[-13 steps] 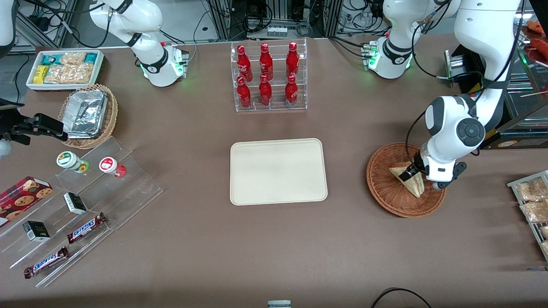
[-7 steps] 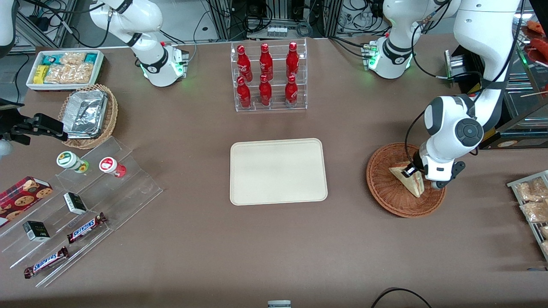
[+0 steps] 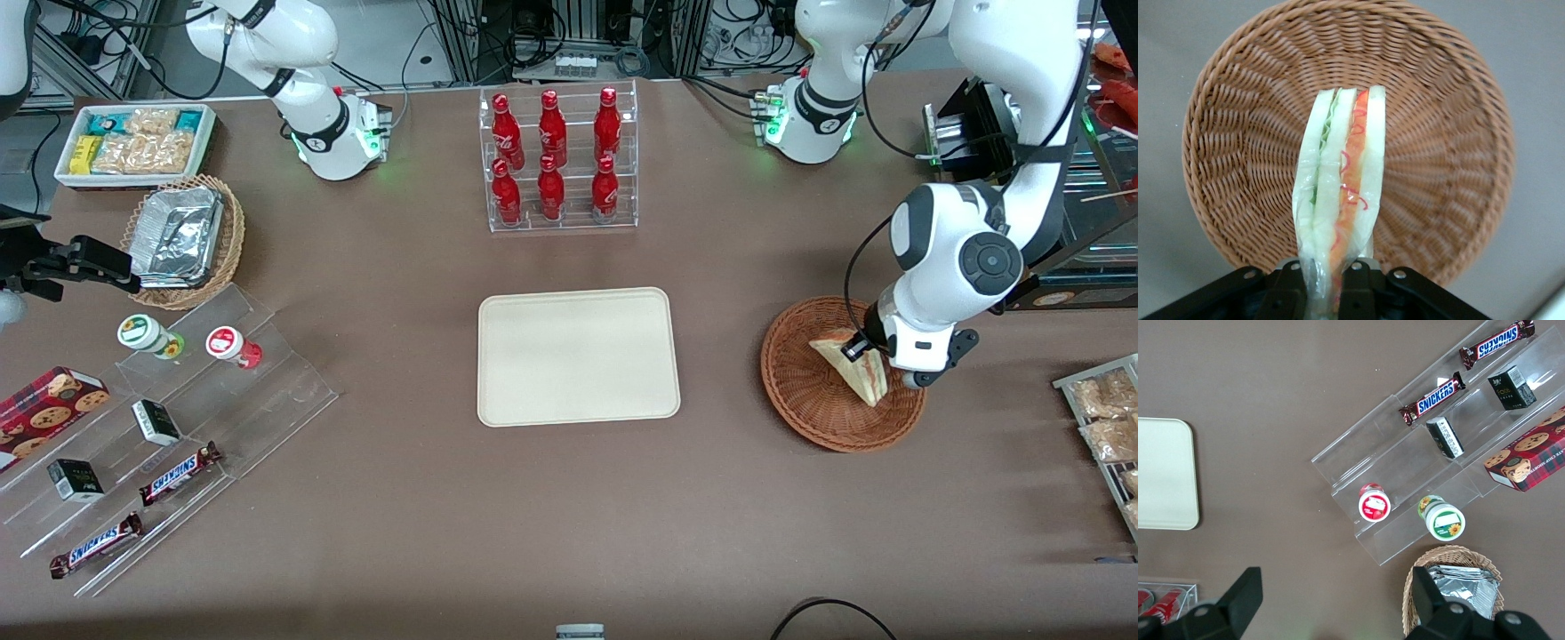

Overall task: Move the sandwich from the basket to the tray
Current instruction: 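Lift the sandwich and carry it over the cream tray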

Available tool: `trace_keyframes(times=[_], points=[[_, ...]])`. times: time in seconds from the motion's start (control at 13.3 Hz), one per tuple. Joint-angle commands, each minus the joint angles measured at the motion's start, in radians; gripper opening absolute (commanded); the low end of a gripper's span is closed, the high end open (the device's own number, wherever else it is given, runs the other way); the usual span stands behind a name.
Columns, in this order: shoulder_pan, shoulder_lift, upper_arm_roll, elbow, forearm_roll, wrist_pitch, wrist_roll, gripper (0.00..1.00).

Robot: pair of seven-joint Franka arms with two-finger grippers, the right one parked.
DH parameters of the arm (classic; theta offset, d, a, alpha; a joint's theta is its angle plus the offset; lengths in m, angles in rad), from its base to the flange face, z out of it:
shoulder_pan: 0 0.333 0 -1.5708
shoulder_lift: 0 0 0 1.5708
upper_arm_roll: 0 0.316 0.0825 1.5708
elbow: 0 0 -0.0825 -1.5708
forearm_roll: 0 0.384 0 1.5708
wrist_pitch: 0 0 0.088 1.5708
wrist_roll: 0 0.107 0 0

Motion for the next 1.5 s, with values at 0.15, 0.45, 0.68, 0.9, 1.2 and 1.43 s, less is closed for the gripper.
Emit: trace_keyframes(times=[0.15, 0.45, 0.68, 0.9, 1.2, 1.43], points=[[-0.153, 0.012, -0.004, 0.102, 0.035, -0.105, 0.004, 0.0], [-0.286, 0.044, -0.005, 0.148, 0.032, -0.117, -0.013, 0.0], [-0.406, 0.112, -0.005, 0.216, 0.023, -0.115, -0.048, 0.0], [-0.501, 0.191, -0.005, 0.314, 0.023, -0.115, -0.076, 0.0], [-0.602, 0.355, -0.005, 0.547, 0.02, -0.204, -0.078, 0.0], [-0.653, 0.457, -0.007, 0.682, 0.02, -0.249, -0.078, 0.0]])
